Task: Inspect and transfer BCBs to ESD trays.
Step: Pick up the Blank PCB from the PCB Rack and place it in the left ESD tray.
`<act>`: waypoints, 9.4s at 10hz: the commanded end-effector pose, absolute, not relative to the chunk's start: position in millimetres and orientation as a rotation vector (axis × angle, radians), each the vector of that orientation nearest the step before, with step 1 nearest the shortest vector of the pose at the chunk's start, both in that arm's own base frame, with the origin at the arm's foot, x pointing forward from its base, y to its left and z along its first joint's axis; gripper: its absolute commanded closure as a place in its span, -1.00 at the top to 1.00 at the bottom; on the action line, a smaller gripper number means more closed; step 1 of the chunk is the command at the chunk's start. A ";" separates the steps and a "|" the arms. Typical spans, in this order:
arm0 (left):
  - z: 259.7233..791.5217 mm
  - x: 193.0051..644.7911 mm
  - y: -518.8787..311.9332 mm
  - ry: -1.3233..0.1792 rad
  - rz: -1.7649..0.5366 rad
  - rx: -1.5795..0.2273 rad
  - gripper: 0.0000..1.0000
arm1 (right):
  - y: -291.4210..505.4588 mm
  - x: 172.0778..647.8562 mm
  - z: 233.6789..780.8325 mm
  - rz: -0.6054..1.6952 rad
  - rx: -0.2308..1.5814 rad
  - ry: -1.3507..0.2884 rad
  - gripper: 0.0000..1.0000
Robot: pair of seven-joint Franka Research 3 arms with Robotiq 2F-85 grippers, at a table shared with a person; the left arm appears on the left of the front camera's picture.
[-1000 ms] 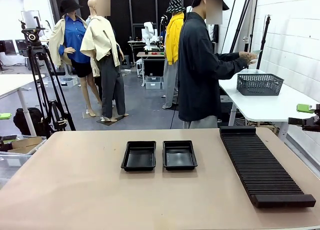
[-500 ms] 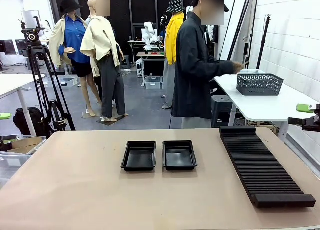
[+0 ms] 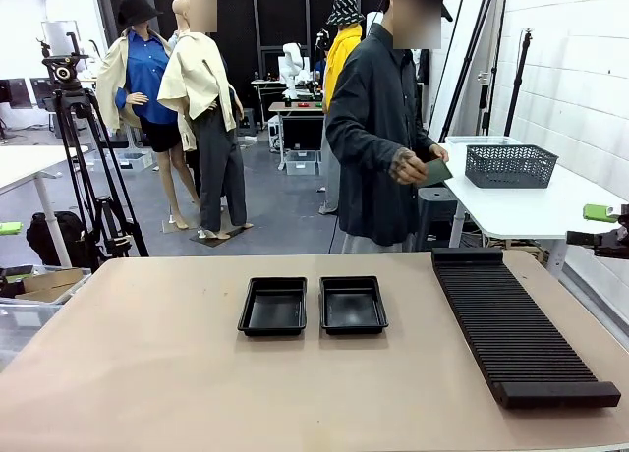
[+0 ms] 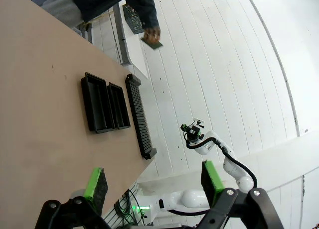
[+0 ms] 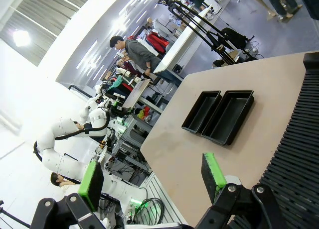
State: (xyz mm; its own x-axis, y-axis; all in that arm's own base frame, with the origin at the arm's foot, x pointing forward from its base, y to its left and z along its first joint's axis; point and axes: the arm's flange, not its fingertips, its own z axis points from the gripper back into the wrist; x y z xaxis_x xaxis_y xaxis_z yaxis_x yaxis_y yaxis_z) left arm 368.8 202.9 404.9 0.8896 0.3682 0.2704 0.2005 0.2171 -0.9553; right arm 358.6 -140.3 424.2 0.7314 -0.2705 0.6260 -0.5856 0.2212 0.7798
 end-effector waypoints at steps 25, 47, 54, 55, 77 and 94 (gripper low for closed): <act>407.4 366.8 203.6 -0.505 0.124 -1.362 1.00 | -138.6 356.8 425.3 0.237 1.364 -0.773 1.00; 407.4 366.8 203.6 -0.505 0.124 -1.362 1.00 | -25.5 560.9 443.9 1.198 0.298 -0.183 1.00; 407.4 366.8 203.6 -0.505 0.124 -1.362 1.00 | 7.2 563.7 399.2 1.366 0.082 -0.114 1.00; 407.4 366.8 203.6 -0.505 0.124 -1.362 1.00 | 9.8 563.9 394.9 1.363 0.026 -0.140 1.00; 407.4 366.8 203.6 -0.505 0.124 -1.362 1.00 | 8.0 583.8 371.1 1.446 0.014 -0.078 -1.00; 407.4 366.8 203.6 -0.505 0.124 -1.362 1.00 | 22.0 562.0 437.6 1.504 -0.048 -0.058 -1.00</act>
